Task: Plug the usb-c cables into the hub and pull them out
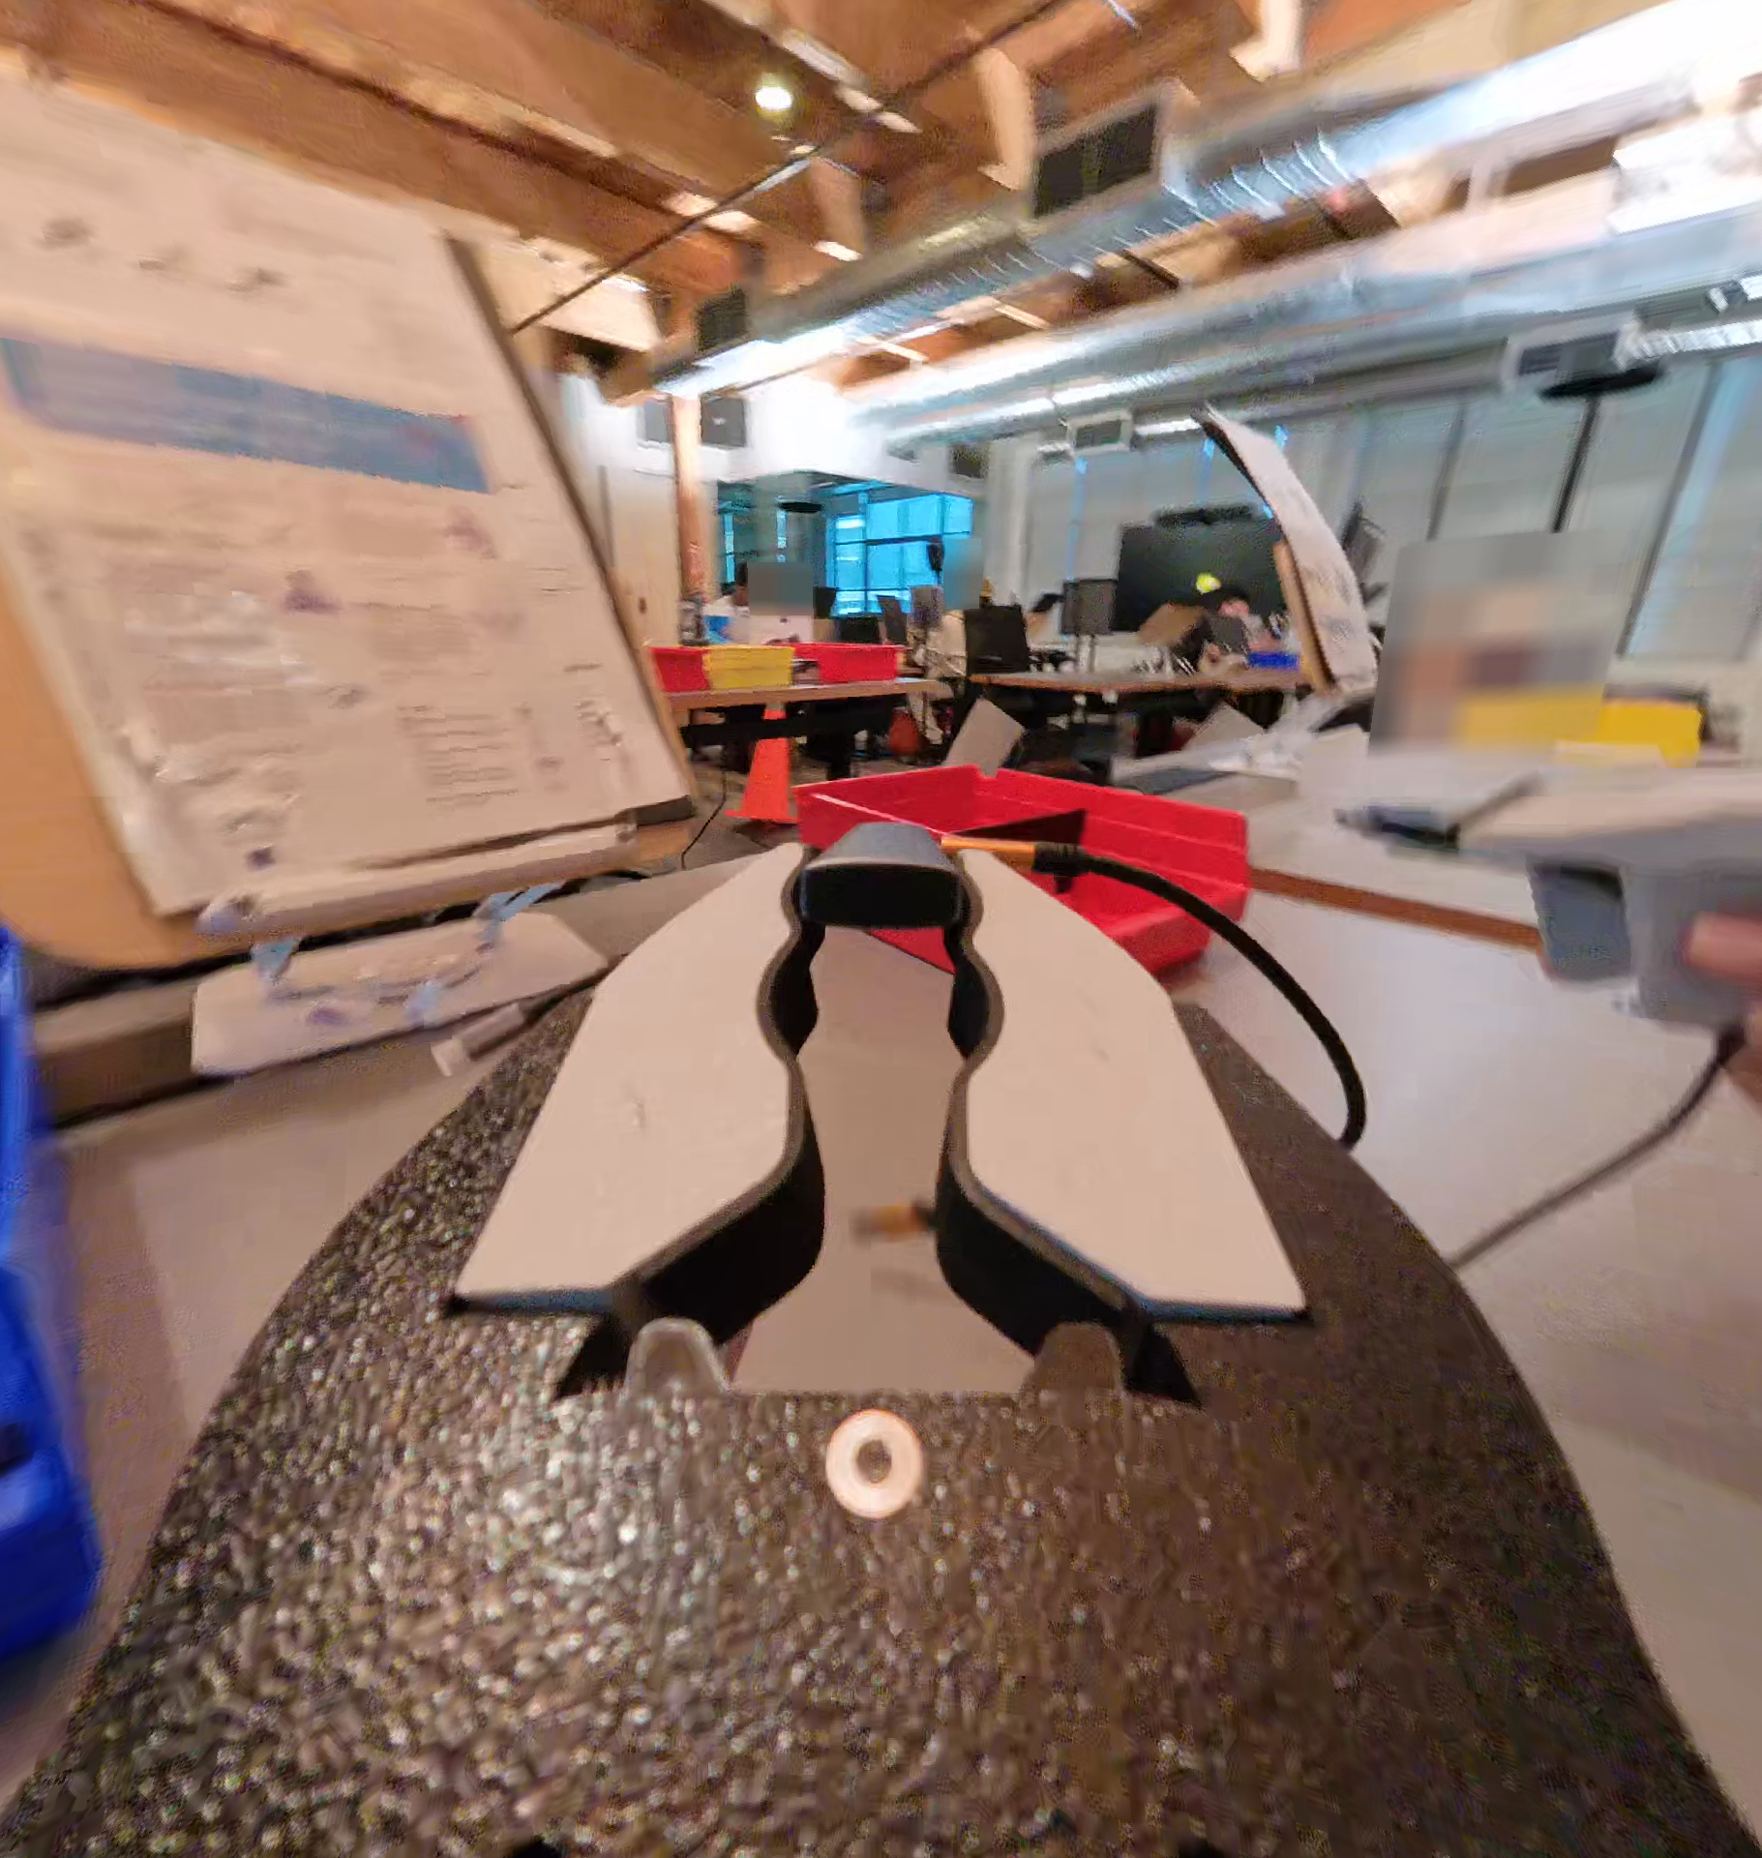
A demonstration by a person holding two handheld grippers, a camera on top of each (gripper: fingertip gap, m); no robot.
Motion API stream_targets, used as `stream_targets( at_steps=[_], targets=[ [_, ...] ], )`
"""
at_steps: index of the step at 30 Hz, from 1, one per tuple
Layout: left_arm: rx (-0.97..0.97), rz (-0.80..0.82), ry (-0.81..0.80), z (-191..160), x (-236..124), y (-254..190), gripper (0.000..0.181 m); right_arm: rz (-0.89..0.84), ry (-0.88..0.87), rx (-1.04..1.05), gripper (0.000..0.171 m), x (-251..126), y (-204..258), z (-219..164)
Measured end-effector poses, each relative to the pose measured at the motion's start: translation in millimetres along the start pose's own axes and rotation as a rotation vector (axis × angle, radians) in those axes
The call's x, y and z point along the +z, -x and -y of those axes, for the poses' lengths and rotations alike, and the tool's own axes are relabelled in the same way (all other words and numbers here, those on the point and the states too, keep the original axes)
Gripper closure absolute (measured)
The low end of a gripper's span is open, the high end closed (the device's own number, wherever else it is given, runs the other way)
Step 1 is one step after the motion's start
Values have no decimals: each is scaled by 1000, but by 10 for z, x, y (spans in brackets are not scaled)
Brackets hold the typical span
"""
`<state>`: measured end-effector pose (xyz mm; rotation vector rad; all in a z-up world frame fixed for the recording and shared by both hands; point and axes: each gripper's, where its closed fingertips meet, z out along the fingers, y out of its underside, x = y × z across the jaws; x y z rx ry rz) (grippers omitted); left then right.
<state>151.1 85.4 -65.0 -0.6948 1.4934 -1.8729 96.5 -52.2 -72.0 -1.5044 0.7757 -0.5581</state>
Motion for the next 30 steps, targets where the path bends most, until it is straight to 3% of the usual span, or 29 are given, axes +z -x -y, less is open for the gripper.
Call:
stream_targets(
  at_steps=[2,4,12,15,17,21,26,29,30],
  targets=[
    [39,-37,-13,21,44,-176,159,66,-33,-65,165,-81,61,281],
    [-4,-59,-32,-4,58,-219,159,18,-78,-171,165,-184,-97,578],
    [-58,-104,-2,-229,122,-219,159,-164,-236,-335,165,-36,-1479,1634],
    [-51,-101,-15,-194,113,-184,159,-239,-289,-345,165,70,-2004,1832],
    [-51,-94,-23,-178,103,-146,159,-275,-287,-292,166,209,-2360,1739],
    [-59,-82,-25,-194,87,-65,159,-262,-172,-96,165,592,-2836,1059],
    [-76,-78,-16,-249,77,-4,159,-368,204,2,161,765,-3265,24],
    [-81,-79,-7,-287,87,-1,159,-545,395,4,91,575,-3495,-216],
    [-79,-81,-3,-301,91,-4,159,-582,411,-7,83,496,-3488,-185]
  ],
)
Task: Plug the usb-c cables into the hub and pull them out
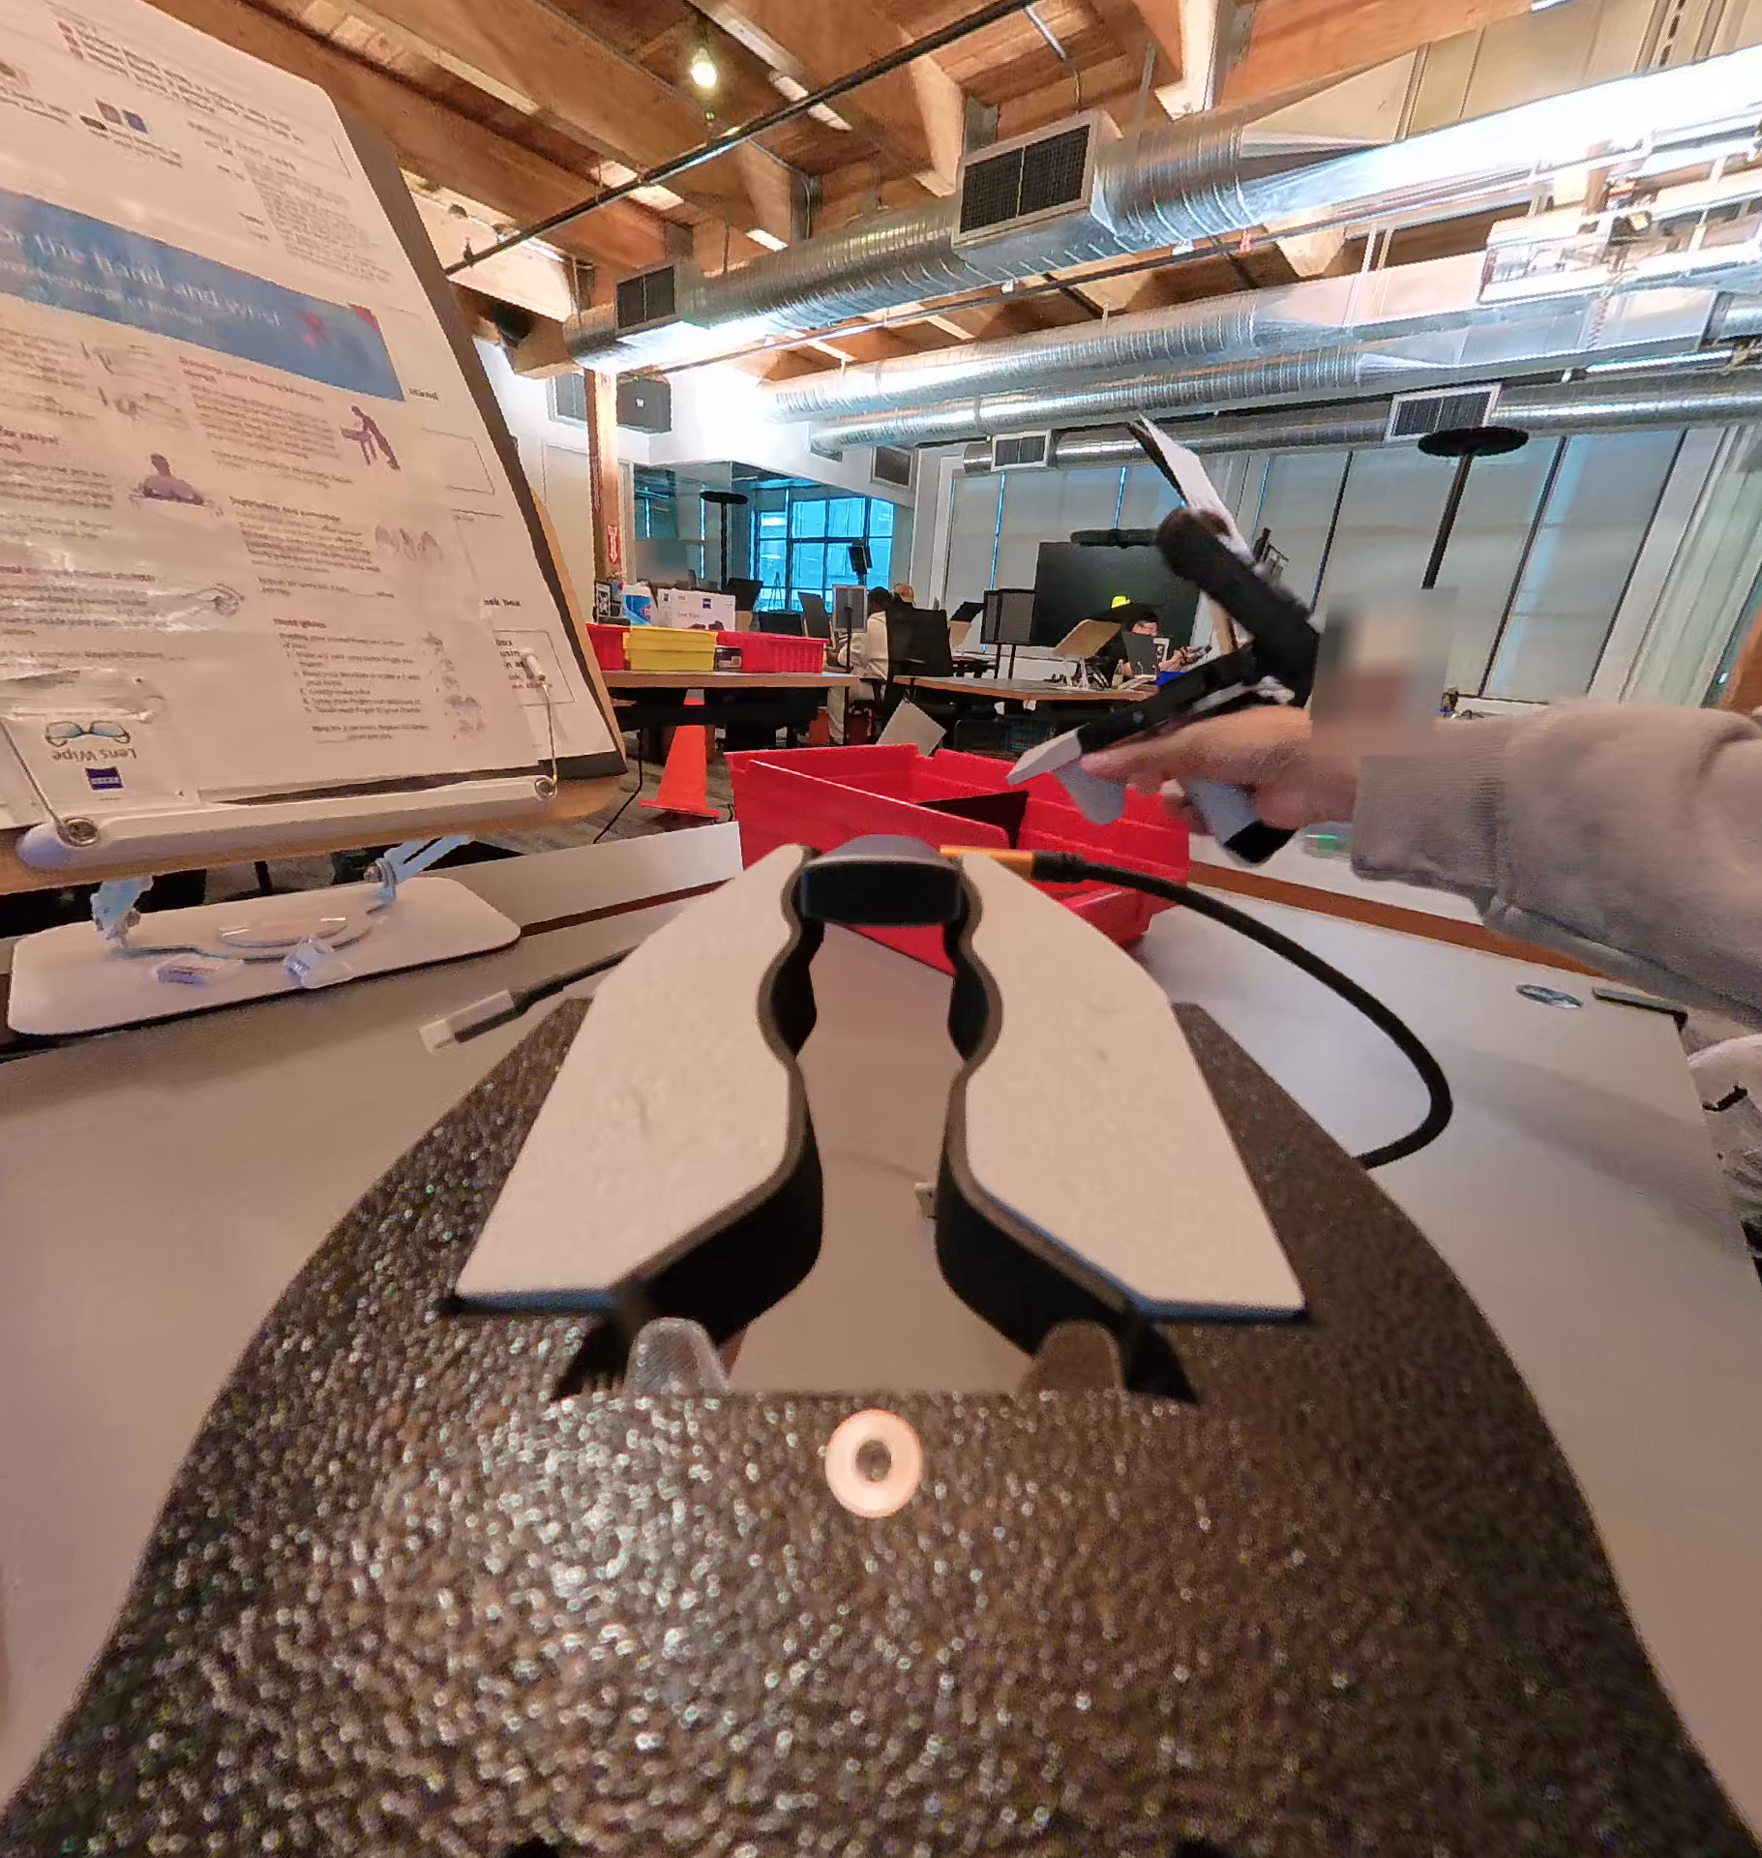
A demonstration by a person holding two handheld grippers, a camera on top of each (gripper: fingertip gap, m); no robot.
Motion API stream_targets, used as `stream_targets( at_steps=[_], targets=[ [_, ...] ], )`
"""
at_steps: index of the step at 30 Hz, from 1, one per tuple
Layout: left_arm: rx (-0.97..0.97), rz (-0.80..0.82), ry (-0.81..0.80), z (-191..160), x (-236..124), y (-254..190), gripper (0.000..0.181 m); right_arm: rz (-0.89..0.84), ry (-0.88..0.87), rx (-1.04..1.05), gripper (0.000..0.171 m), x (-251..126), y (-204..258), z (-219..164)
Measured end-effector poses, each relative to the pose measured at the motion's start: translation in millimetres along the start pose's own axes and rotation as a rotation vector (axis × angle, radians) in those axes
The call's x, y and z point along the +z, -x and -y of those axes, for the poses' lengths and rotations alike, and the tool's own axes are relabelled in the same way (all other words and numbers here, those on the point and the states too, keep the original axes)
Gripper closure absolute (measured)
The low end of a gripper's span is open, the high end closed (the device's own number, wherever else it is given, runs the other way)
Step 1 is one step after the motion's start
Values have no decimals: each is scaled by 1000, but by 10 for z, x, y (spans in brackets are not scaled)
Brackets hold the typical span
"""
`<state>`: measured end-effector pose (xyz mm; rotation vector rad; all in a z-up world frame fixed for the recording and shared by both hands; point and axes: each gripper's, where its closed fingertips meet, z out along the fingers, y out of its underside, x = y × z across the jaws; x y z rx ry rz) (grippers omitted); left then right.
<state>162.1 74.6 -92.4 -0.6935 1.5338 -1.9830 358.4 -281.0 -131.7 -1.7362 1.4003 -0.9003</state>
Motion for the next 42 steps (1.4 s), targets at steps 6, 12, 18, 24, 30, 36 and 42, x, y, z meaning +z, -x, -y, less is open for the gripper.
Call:
stream_targets(
  at_steps=[6,12,18,24,30,36,42],
  targets=[
    [17,-37,1,-20,20,-67,159,577,-120,173,97,-939,1667,-28],
    [44,-161,-24,-18,21,-284,159,1209,-130,780,118,-1371,2883,-202],
    [86,-224,-5,-88,15,-387,159,1315,-161,799,152,-1411,3104,-185],
    [232,-260,82,-259,-7,-423,158,1320,-132,769,158,-1487,3028,-192],
    [328,-264,75,-305,10,-521,168,1323,-44,681,161,-1523,3167,-298],
    [507,-132,34,-232,24,-401,134,1349,-37,761,161,-1540,3121,-210],
    [444,-244,34,-228,-22,-513,131,1367,-79,856,161,-1559,3009,-102]
  ],
)
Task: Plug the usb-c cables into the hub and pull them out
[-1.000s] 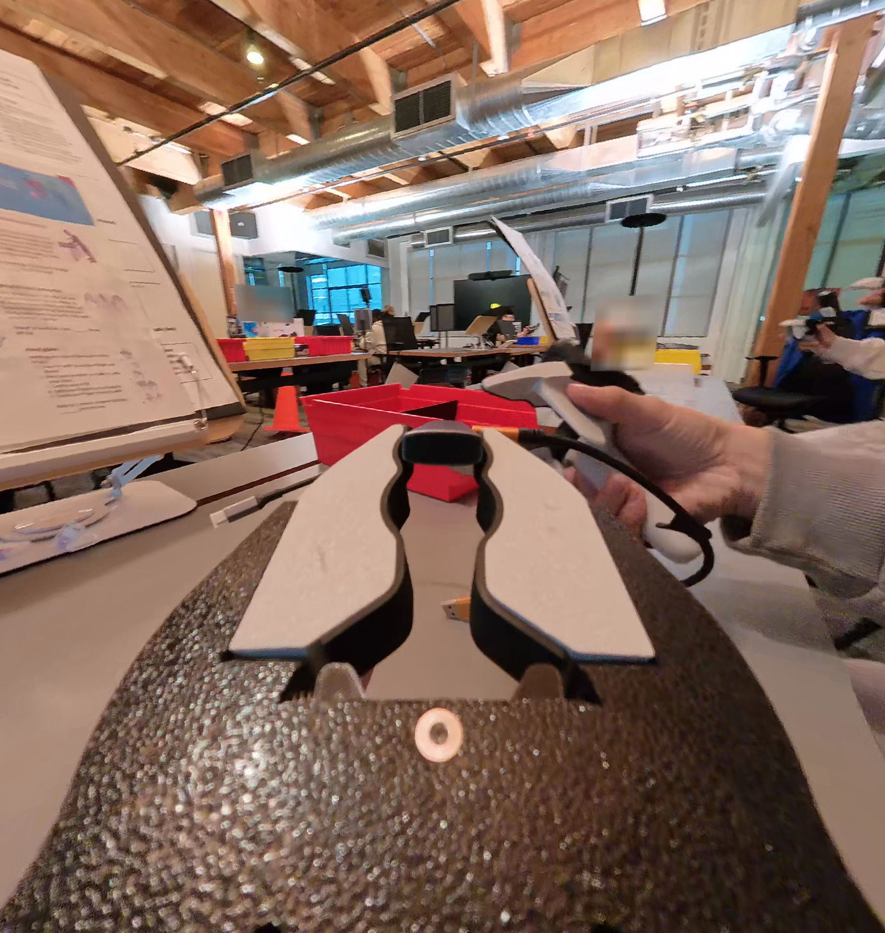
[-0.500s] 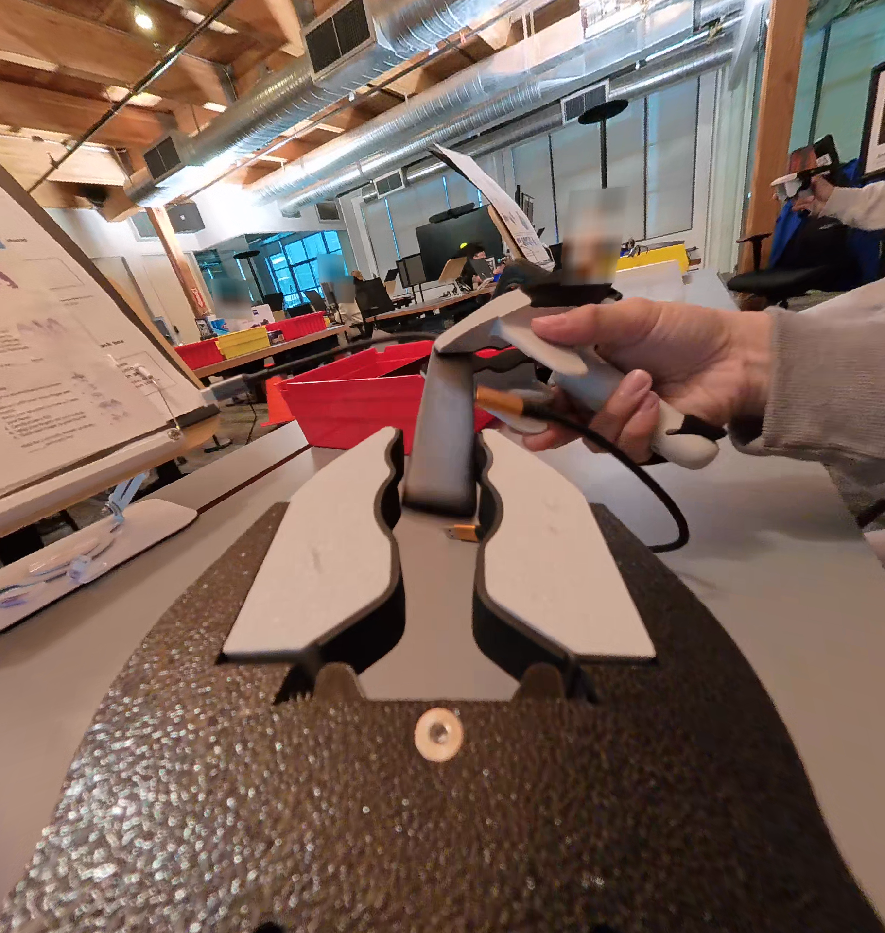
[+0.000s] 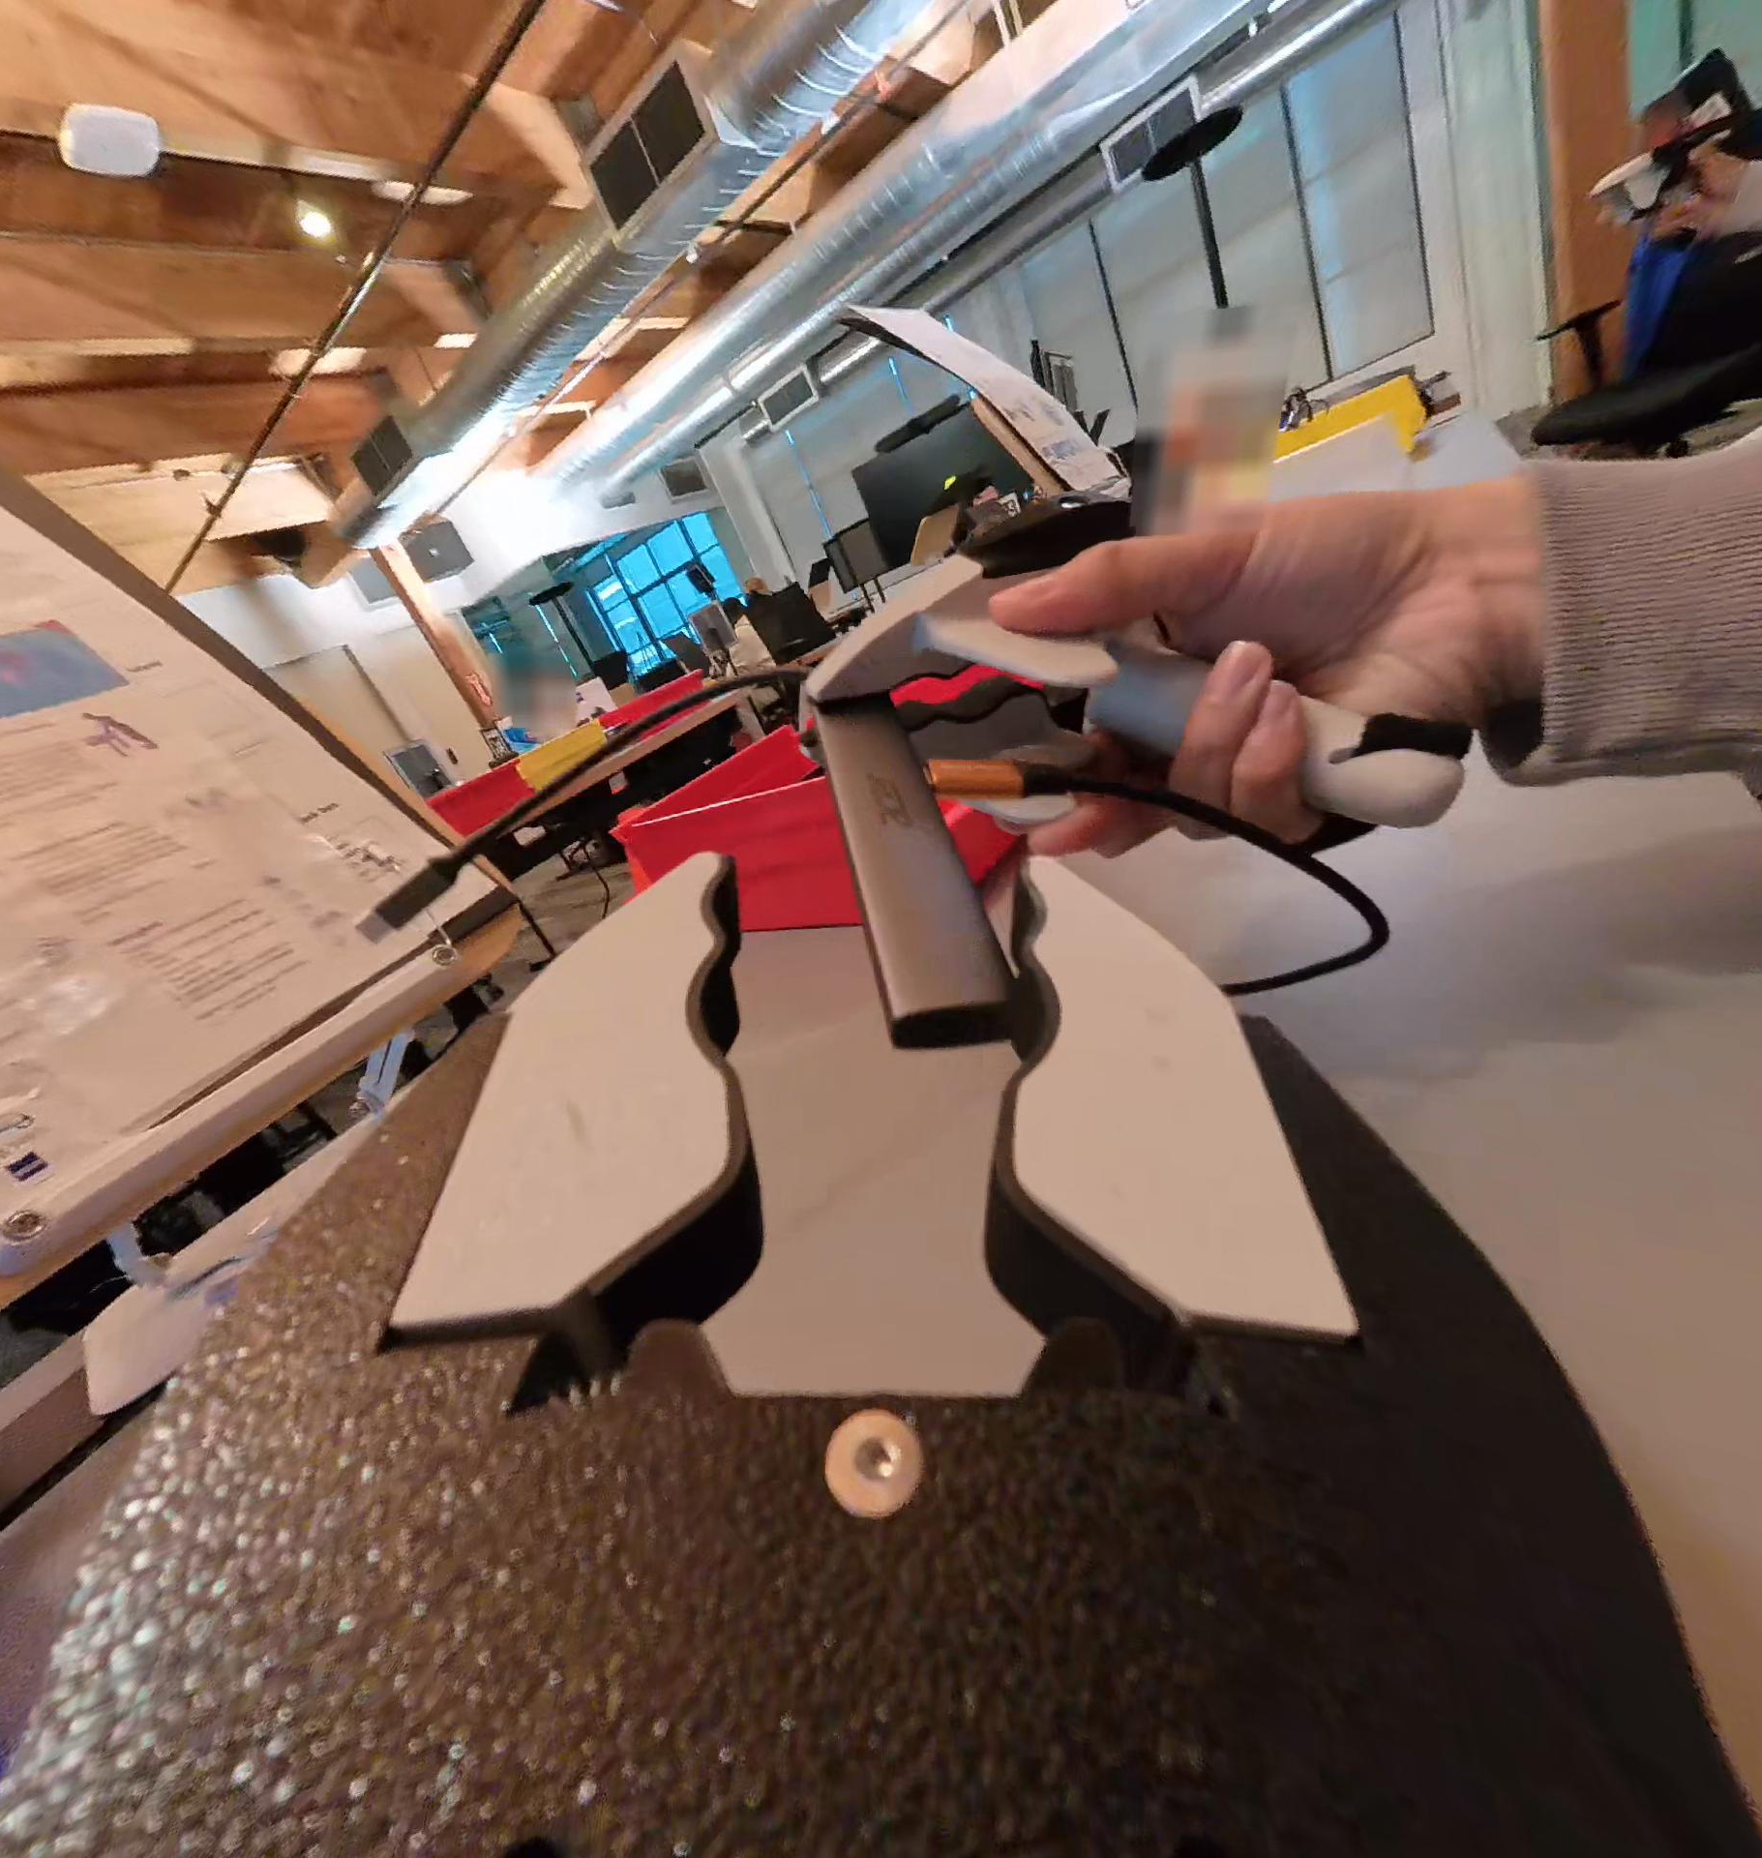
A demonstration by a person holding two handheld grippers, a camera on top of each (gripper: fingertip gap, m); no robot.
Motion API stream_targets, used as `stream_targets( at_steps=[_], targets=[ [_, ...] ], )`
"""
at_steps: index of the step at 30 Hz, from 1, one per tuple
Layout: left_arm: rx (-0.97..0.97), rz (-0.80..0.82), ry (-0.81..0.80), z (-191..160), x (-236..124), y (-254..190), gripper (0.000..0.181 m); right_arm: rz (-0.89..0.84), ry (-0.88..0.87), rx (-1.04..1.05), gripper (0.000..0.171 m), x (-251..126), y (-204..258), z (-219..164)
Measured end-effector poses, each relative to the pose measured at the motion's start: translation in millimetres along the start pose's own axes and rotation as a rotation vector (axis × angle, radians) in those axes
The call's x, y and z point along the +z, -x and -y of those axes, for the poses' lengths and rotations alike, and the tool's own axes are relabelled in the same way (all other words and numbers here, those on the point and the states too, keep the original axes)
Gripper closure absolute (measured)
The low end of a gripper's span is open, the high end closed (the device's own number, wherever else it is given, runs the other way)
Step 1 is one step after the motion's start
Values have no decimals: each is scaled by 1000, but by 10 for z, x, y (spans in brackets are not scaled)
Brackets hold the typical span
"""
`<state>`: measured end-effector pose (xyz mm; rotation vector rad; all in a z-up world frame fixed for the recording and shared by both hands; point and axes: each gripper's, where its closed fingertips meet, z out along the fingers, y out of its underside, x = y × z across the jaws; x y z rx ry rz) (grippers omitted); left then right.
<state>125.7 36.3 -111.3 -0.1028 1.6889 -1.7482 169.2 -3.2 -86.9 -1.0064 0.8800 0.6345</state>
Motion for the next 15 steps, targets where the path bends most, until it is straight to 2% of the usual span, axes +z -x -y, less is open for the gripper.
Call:
stream_targets(
  at_steps=[5,10,15],
  targets=[
    [36,-1,47,-69,42,-54,133,29,-20,26,161,49,51,-17],
    [57,74,44,-54,58,-5,154,37,-10,37,161,128,42,-81],
    [60,148,71,-79,33,98,157,29,-33,44,161,157,-2,-90]
  ],
)
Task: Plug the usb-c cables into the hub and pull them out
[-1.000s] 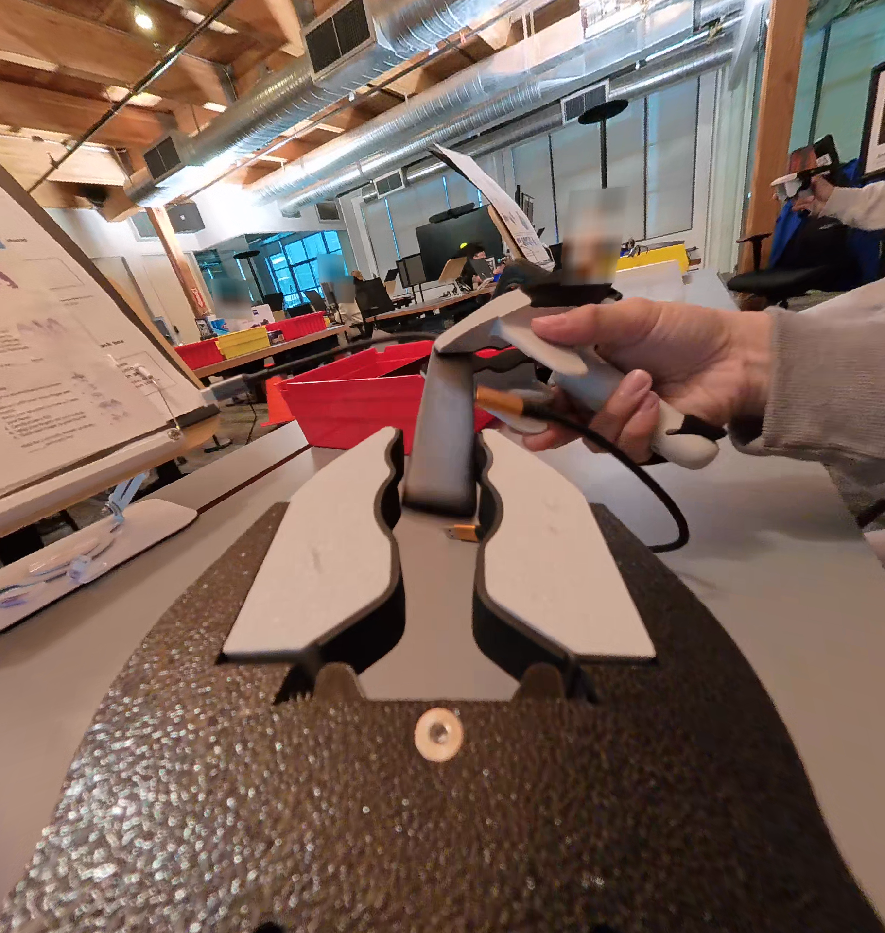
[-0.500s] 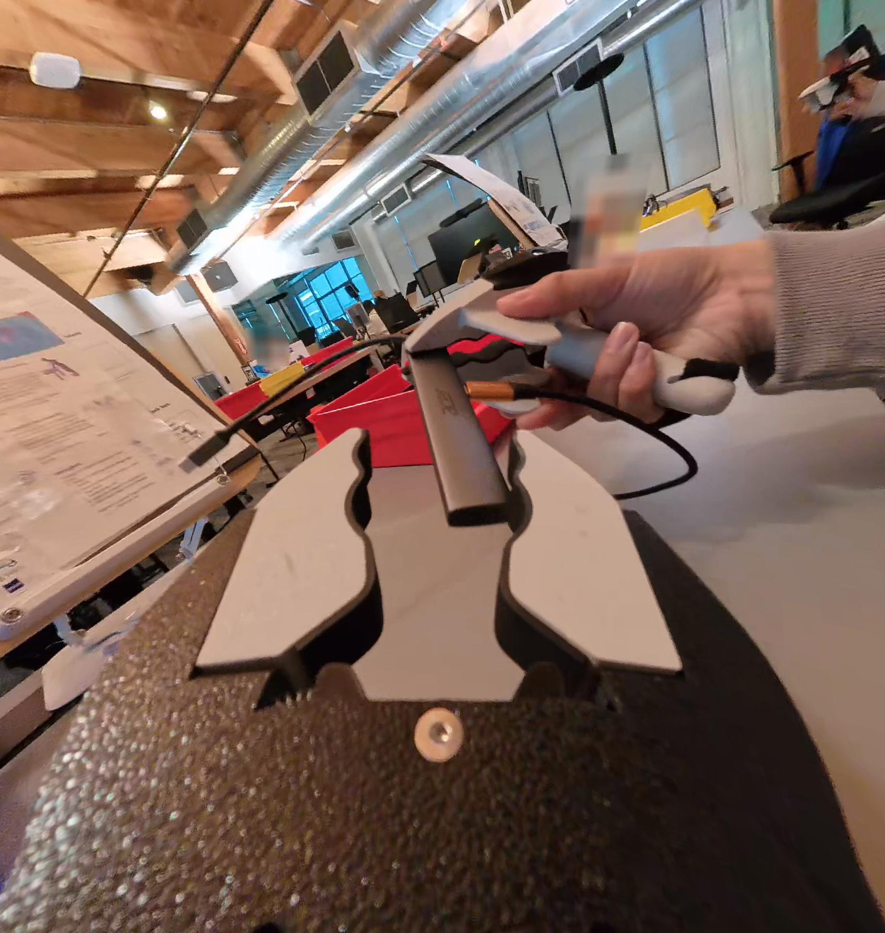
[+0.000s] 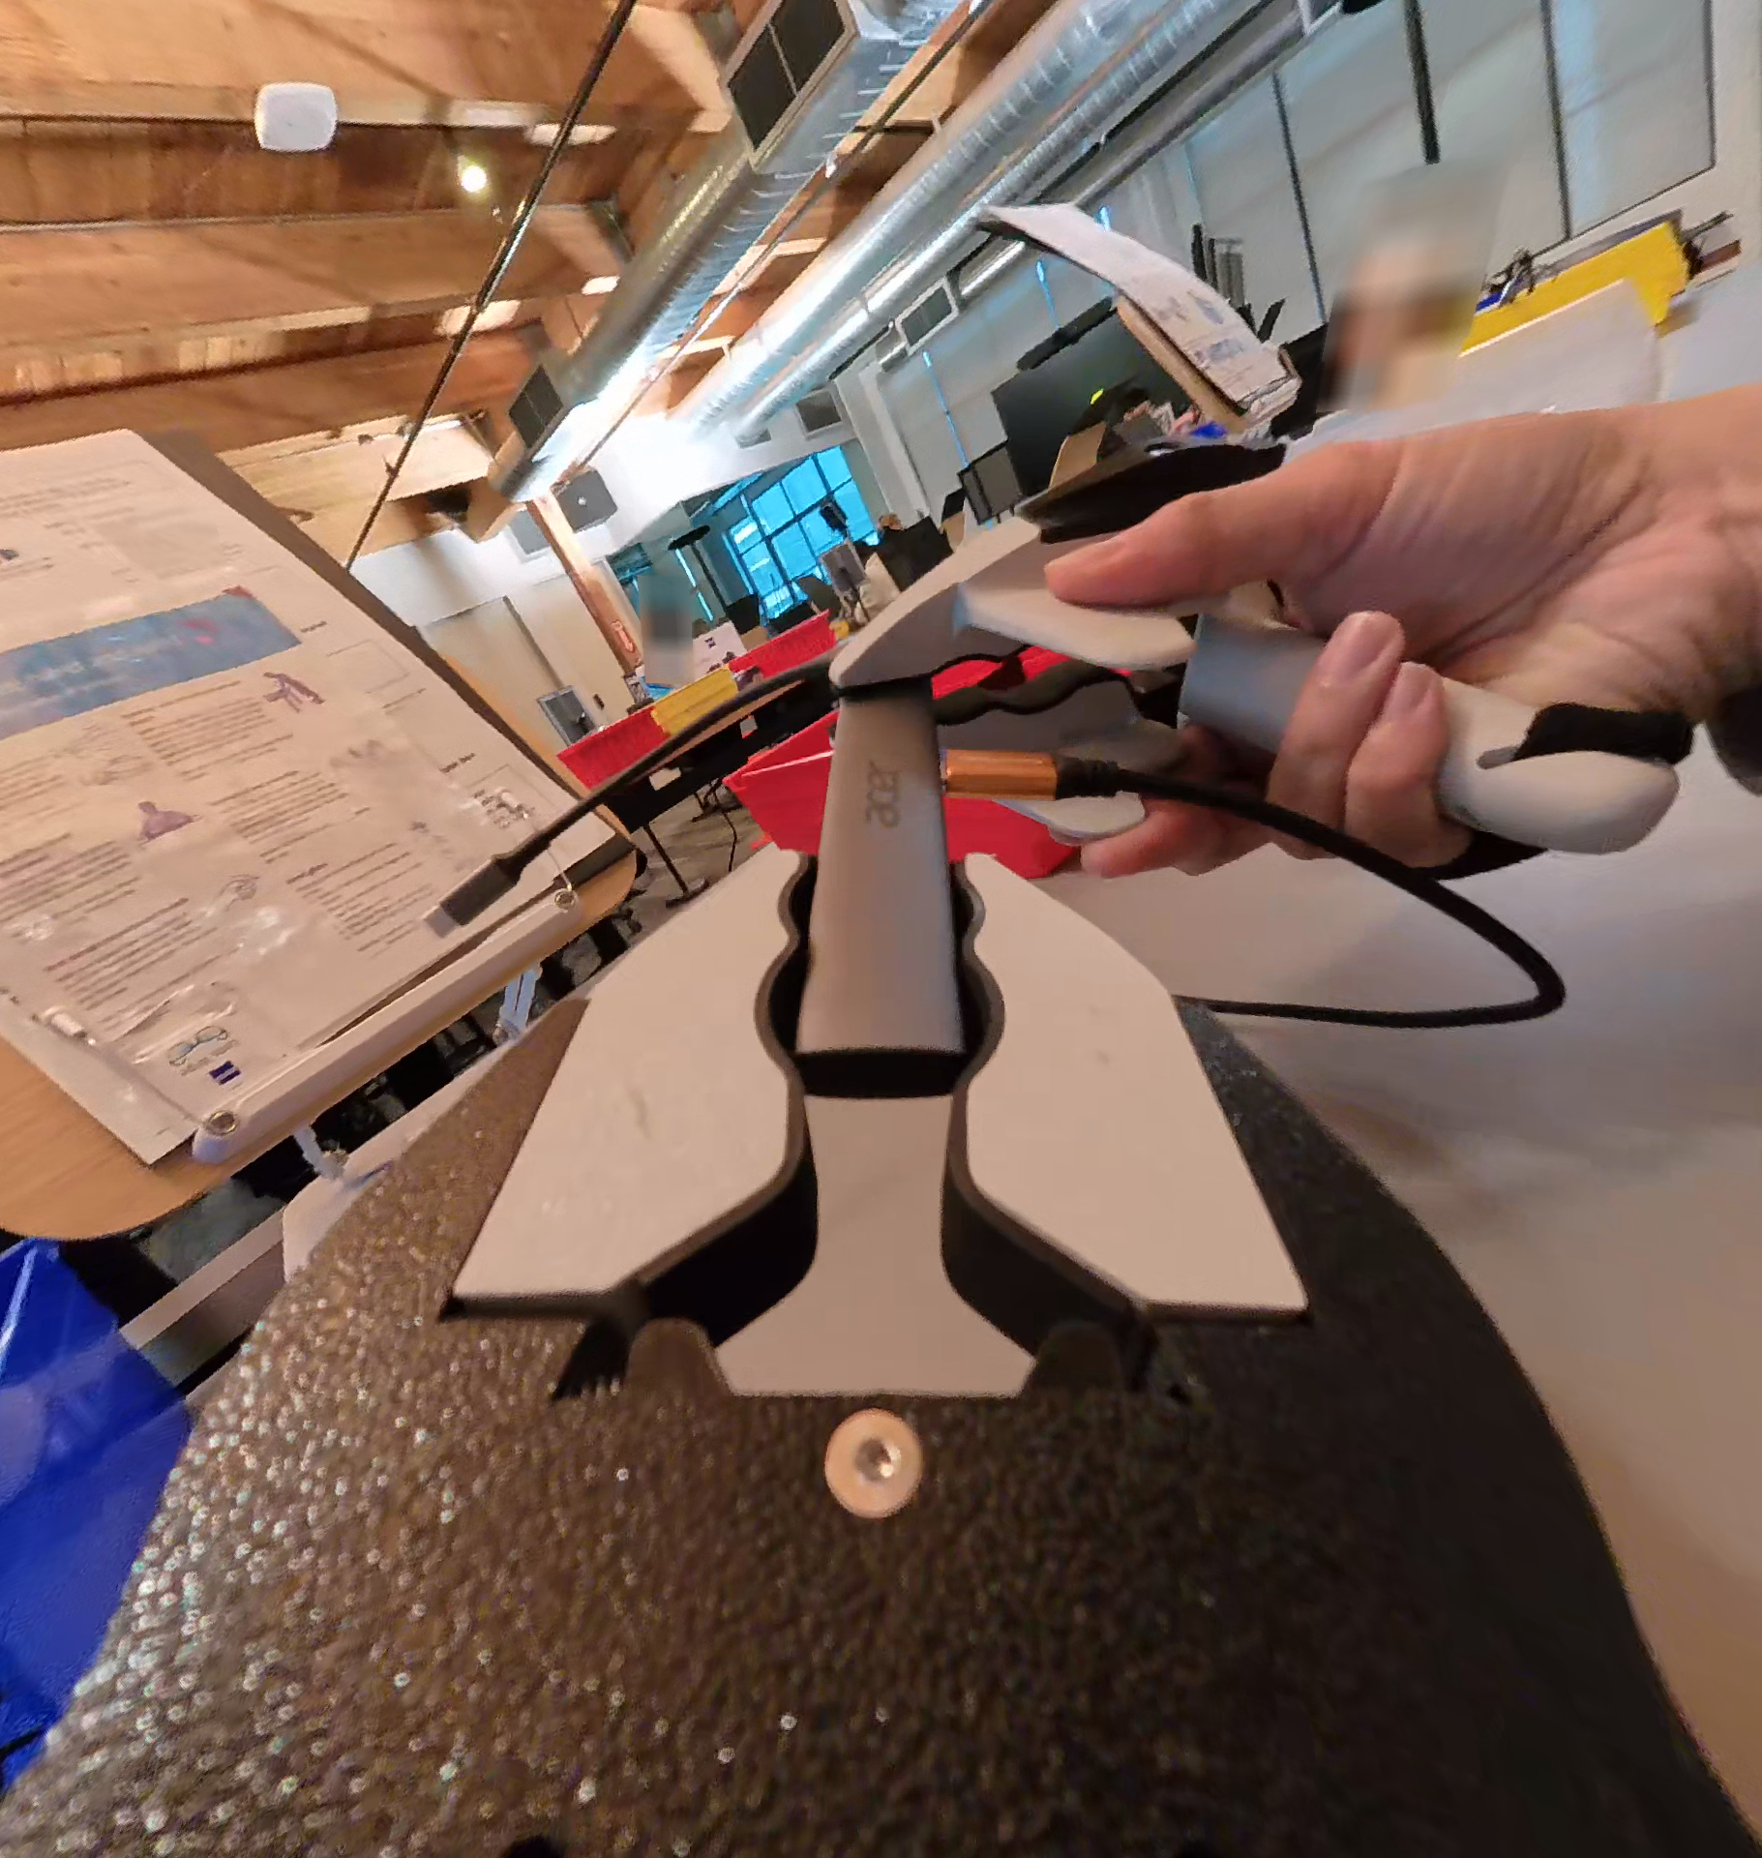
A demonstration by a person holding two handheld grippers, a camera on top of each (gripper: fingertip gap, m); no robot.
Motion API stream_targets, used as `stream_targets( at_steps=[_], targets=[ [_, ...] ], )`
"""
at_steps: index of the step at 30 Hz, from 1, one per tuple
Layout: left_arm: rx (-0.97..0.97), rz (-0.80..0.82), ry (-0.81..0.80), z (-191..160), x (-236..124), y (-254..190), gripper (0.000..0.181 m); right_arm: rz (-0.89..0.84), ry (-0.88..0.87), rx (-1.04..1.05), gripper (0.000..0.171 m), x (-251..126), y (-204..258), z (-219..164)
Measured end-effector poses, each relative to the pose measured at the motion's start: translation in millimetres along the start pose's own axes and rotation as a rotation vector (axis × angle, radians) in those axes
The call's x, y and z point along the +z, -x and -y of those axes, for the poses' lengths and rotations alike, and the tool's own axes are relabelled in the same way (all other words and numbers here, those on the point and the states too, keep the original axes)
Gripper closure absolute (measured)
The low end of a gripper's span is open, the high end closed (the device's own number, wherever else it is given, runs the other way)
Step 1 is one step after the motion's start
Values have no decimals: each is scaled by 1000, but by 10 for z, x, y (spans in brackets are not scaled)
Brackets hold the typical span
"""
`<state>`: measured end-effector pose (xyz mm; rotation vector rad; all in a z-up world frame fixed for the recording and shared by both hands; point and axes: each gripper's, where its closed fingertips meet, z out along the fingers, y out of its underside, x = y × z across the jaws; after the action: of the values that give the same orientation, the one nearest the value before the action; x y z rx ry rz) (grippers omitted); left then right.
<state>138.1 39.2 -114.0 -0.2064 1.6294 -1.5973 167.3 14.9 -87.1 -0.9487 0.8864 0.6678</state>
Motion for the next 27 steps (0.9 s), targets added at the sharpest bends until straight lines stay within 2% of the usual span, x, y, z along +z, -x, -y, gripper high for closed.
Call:
stream_targets(
  at_steps=[3,4,7,8,10,13,18,23,27],
  targets=[
    [-50,5,49,-32,26,14,157,-31,21,-123,160,-22,-35,10],
    [-93,38,66,-45,34,67,157,-62,38,-214,155,-36,-47,4],
    [-310,97,49,-85,12,235,158,-273,65,-602,121,-103,-112,-10],
    [-354,112,54,-126,-5,287,158,-346,80,-737,119,-123,-116,-26],
    [-396,134,61,-190,-33,360,158,-410,106,-945,122,-92,-40,-120],
    [-439,145,49,-207,-49,398,158,-466,137,-1101,123,-5,-7,-199],
    [-426,148,64,-195,-20,340,158,-503,178,-1142,141,67,-140,-277],
    [-420,129,74,-172,37,234,158,-584,172,-1294,158,85,-193,-264],
    [-435,144,85,-191,41,231,158,-599,146,-1273,159,81,-206,-253]
  ],
)
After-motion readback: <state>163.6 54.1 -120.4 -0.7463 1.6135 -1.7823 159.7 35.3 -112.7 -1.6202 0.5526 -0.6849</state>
